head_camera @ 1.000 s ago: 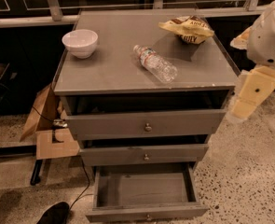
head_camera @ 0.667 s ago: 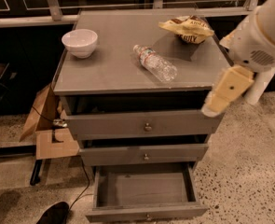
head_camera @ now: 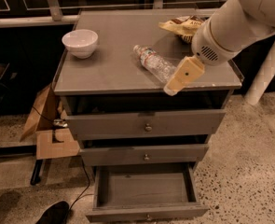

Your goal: Place water bottle into bottom drawer

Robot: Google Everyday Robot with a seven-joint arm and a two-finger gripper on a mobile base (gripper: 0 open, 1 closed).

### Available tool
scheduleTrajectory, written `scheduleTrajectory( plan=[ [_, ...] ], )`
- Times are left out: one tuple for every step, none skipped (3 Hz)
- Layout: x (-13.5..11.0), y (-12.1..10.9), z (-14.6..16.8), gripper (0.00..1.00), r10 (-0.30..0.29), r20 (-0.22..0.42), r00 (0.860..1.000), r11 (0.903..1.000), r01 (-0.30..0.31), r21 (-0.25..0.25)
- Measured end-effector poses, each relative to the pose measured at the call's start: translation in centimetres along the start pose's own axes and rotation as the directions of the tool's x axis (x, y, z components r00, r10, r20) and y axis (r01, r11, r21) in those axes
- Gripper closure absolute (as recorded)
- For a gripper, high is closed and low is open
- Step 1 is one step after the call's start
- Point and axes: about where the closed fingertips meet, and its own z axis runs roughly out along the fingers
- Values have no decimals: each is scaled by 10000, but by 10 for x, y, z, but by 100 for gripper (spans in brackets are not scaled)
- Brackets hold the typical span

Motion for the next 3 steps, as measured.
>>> scheduleTrajectory(
  plan=[
    [-3,-4,1,0,570,53,9984,9982,-571,183],
    [-3,-4,1,0,565,52,9984,9982,-566,179],
    [5,-8,0,0,791,-13,9969,9957,-789,494]
  ],
)
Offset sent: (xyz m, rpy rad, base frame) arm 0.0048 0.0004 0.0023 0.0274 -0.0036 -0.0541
